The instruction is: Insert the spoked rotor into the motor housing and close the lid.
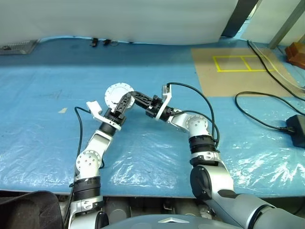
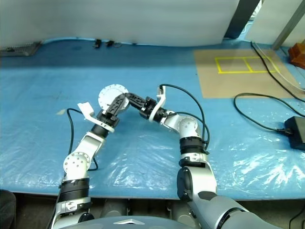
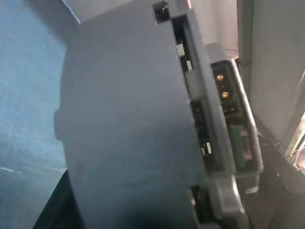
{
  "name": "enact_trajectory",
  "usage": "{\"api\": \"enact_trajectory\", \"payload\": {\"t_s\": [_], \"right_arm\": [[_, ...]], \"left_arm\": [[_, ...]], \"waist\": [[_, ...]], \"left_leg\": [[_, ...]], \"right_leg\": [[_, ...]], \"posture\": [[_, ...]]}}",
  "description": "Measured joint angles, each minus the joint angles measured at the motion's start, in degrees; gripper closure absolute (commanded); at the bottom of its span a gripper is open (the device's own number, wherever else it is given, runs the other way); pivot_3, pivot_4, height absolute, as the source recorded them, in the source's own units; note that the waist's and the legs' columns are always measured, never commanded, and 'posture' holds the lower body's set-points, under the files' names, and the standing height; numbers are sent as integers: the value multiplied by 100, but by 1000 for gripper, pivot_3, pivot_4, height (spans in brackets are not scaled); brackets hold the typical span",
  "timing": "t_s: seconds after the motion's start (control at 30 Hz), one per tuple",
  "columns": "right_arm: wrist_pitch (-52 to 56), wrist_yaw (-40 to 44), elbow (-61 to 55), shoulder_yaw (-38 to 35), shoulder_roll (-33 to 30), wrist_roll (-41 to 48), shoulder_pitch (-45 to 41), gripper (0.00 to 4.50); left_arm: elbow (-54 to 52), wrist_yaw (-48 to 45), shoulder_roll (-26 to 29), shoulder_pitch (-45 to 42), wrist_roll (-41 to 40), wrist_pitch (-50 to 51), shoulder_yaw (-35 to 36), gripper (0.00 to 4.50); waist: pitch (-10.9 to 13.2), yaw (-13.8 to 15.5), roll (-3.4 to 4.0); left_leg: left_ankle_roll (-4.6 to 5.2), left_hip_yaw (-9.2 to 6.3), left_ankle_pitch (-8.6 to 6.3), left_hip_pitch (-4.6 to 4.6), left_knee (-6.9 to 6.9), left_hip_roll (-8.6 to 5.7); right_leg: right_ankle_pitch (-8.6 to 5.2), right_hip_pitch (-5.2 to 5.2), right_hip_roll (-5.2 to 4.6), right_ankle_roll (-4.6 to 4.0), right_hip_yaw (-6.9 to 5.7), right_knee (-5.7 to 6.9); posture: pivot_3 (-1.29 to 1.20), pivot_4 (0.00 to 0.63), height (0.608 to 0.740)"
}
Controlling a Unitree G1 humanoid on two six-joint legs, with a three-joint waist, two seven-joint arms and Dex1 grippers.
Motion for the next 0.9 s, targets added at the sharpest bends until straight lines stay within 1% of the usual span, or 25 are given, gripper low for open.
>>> {"api": "enact_trajectory", "payload": {"t_s": [0.2, 0.33, 0.57, 0.7, 0.83, 0.9], "right_arm": [[-108, 21, 0, 26, 0, 25, 0, 3121], [-205, 48, 0, 60, 0, 25, 0, 3121], [-343, 71, 0, 123, 0, 20, 17, 3121], [-555, 72, 0, 208, 0, -38, 40, 1789], [-1074, -49, 34, 262, 0, -342, 53, 397], [-1284, -129, 143, 271, 0, -464, 53, 397]], "left_arm": [[11, -1, -83, -2, -179, -1, 22, 1521], [12, 11, -132, -40, -217, -12, 21, 1784], [11, 71, -203, -62, -230, -47, 19, 1784], [13, 174, -208, -62, -229, -146, 134, 1787], [14, 216, -182, -61, -229, -288, 314, 1787], [15, 216, -188, -61, -227, -323, 315, 1787]], "waist": [[0, 2, 0], [0, 5, 0], [1, -4, -1], [1, -17, -1], [1, -6, -1], [2, 1, -4]], "left_leg": [[-7, -1, -4, 1, 4, 1], [-7, -1, -4, 2, 7, 0], [-6, -1, -4, 2, 8, 1], [-6, -1, -4, 2, 9, 1], [-6, -2, -4, 2, 11, 0], [-6, -2, -4, 0, 14, -1]], "right_leg": [[1, 0, 0, -1, 0, 9], [1, 0, -1, -1, 0, 14], [1, 0, -1, -2, 0, 16], [1, 0, 0, -2, 0, 17], [1, 0, -1, -2, 0, 20], [1, 0, -4, -2, 0, 20]], "posture": [[0, 150, 740], [0, 150, 740], [0, 150, 740], [0, 150, 740], [0, 150, 740], [0, 150, 740]]}}
